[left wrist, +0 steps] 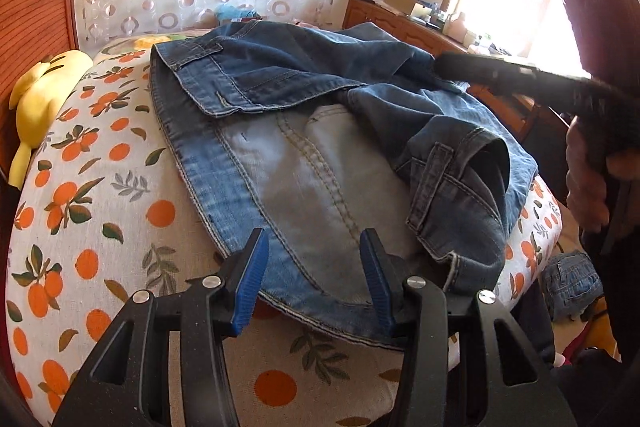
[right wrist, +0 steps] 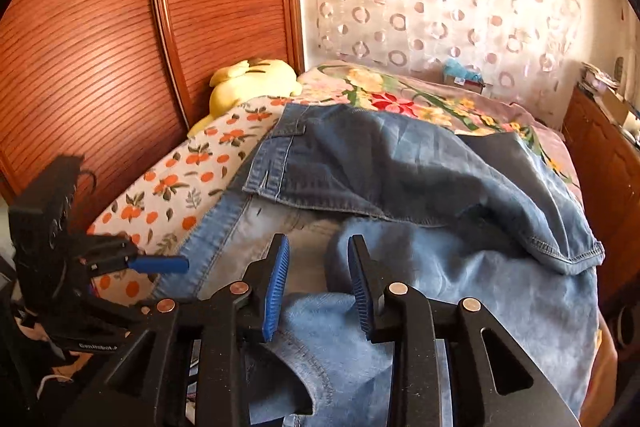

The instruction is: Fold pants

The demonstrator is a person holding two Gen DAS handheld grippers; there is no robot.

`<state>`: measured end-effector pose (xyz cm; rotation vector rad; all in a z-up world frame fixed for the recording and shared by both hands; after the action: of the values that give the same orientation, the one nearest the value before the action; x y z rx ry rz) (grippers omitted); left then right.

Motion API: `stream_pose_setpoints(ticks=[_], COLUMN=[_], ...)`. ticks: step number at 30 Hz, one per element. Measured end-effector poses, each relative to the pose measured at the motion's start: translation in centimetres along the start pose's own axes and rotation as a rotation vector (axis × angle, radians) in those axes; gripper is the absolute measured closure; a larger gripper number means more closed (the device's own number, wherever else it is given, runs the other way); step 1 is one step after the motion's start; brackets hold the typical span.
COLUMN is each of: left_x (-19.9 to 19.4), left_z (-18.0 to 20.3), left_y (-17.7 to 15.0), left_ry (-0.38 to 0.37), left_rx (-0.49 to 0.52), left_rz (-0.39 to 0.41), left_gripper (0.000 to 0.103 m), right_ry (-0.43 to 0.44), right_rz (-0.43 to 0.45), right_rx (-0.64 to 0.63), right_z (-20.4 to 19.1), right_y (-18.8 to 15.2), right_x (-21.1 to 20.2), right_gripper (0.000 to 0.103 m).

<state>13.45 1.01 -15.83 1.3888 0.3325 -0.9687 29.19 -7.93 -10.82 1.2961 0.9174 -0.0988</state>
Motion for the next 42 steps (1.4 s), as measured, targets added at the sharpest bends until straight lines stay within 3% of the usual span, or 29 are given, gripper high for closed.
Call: stream_pose_setpoints(ticks=[4,8,15,16,17,19,22,26,28,30,34,42], left_x=[-0.3,-0.5,-0.7,-0.7,-0.8,-1.0,-1.5,-2.2,-2.4,-2.7,-2.9,-2.2], left_z=[-0.6,-1.0,-1.3,-1.4,-1.5,-1.6,-1.5,-1.8,-1.8,-1.7,-1.6,1.1], left_y=[-0.1,-0.3,-0.6,-0.7,-0.9,-1.0,-1.1,-1.1,-1.0,-0.7,0.5,4.9], left_ry=[-0.001,-0.001,-0.001,-0.001,-0.001,-0.002,-0.002,0.004,0.005,0.008,0.009,-0.016], left_rx=[-0.014,-0.024,-0.030,-0.031,-0.032,-0.036,-0.046,-0.046,-0.043,-0.036,-0.028,0.046], left_rz=[0.004,0.005,0.006,0.006,0.007,0.009,0.012,0.018,0.023,0.029,0.042,0.067], left_gripper=[0.055,0.055,0.055,0.055,0.055,0.055,0.055,0.055,0.055,0.055,0.055,0.055], right_ry=[0.019,-0.036,-0.045,-0.039,-0.026,-0.008,0.069,0.132,0.101,0.078,0.034,0.015], right_rz=[-0.046,-0.139,-0.259,-0.262,-0.258,-0.226,-0.107,0.047,0.027,-0.050,-0.148,-0.083], right_rx=[-0.029,-0.047,-0.106,-0.115,-0.121,-0.115,-0.033,0.114,0.149,0.167,0.167,0.188], right_z=[-0.2,1.4,1.5,1.3,1.1,0.9,1.7,5.4,7.5,8.9,9.7,8.7], right_y=[-0.2,-0.7,-1.0,-0.8,-0.4,0.8,3.1,4.4,2.7,0.1,-3.9,-4.0], right_x=[1.7,5.3,8.4,8.4,8.3,8.0,5.8,1.7,1.4,2.4,3.7,1.6], right_gripper=[0.072,0.072,0.072,0.086,0.094,0.096,0.097,0.097,0.097,0.097,0.096,0.079])
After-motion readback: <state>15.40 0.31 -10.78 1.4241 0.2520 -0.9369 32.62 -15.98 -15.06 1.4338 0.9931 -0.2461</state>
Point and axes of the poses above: each gripper's, at about its wrist camera, not at the fingertips, and x roughly the way its jaws point, z to its right, y to its top, the point moved 9 cm from there along x, roughly the way its jaws point
